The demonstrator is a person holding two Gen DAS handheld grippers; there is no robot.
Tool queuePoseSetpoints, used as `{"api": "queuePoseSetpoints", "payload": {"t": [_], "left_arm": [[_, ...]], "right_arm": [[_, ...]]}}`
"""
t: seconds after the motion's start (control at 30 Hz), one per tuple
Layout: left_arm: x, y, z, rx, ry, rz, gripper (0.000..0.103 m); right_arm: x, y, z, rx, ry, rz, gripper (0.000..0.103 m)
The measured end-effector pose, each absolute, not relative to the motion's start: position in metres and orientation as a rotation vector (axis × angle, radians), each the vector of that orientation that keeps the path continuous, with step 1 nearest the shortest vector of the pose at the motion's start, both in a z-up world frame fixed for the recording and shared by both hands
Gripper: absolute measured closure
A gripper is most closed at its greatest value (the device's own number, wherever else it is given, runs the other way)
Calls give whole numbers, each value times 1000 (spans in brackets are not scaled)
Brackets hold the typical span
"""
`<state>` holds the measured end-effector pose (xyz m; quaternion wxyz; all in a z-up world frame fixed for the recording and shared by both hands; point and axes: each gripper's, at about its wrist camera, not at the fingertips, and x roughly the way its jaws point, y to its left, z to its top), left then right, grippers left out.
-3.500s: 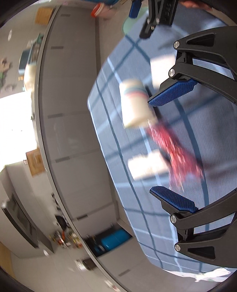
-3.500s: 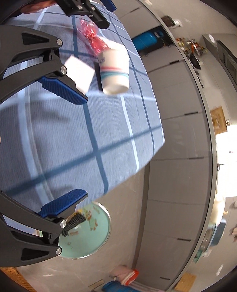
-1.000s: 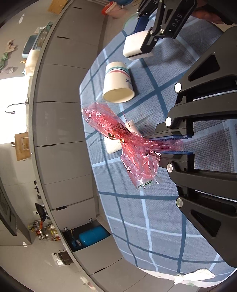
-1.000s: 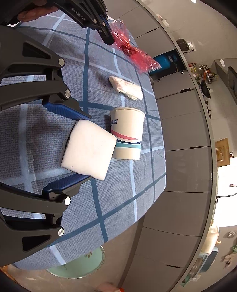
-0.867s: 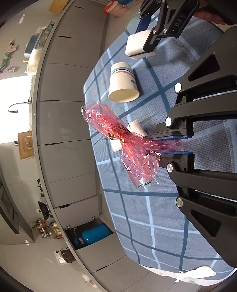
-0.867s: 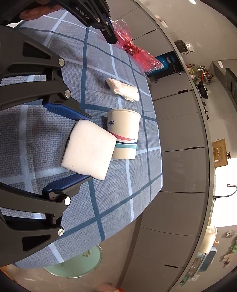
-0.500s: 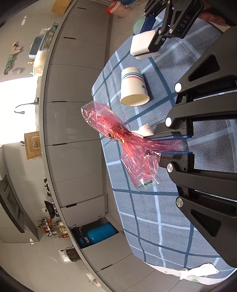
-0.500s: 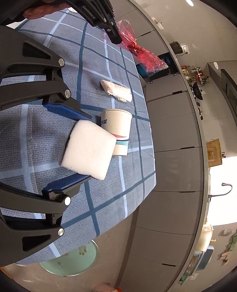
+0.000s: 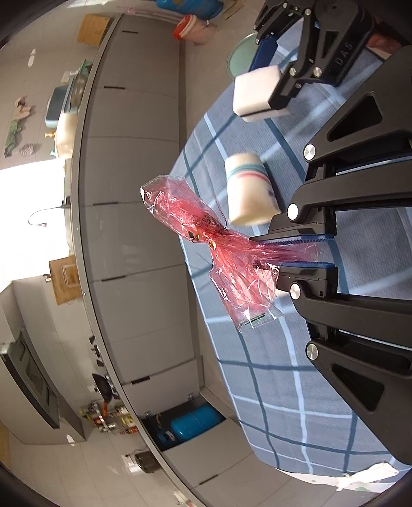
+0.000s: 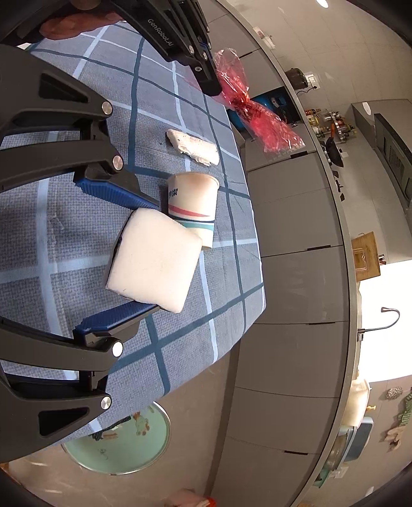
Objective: Collect trash
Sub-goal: 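Carry the pink wrapper and white sponge in both grippers over the bucket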
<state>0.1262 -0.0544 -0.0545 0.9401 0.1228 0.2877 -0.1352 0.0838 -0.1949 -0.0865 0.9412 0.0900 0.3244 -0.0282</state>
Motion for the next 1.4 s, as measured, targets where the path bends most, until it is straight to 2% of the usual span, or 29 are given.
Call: {"api": "queuePoseSetpoints", "payload": {"t": [0.63,1.4], "left_arm": [[129,-138,-58,335,568,-407,93],[121,-241,-86,412,589,-572,93]], "right_arm": [[74,-255,-90,239,640,-153,45],[49,-356,-97,292,627,-345,45]]}}
